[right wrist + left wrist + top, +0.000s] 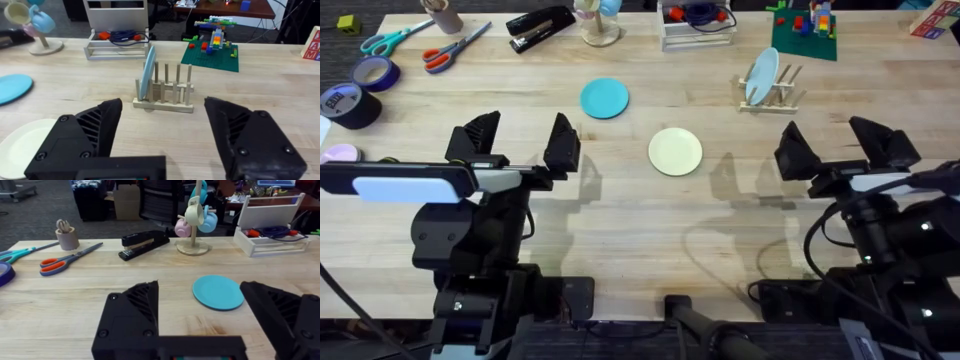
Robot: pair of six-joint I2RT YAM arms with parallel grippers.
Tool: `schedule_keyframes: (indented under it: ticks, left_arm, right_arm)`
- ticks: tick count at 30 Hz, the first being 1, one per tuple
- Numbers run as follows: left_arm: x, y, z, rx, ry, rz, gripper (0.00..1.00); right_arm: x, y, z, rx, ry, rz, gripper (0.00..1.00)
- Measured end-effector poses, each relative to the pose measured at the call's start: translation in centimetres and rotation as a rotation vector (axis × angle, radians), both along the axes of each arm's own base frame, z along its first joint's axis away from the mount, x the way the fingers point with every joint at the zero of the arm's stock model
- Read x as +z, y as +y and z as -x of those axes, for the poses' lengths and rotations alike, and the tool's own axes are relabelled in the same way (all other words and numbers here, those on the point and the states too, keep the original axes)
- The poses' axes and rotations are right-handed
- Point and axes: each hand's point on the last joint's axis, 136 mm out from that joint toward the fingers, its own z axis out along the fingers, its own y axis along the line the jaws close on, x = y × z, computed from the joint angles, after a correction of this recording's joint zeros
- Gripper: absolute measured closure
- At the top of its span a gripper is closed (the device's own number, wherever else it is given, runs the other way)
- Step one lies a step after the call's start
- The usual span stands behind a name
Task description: Pick up the plates from the table one by one and place each into a slot on the dish rack.
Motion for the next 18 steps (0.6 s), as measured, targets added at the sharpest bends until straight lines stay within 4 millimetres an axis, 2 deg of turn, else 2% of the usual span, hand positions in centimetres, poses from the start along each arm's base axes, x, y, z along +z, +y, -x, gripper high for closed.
schedule_keyframes:
  ticks: [18]
  left_arm:
    - [0.01,0.01,0.00,0.000,-0.001,-0.052,0.008]
  right_arm:
    - [-0.13,0.07,0.02,0.006,0.005,0.021,0.007]
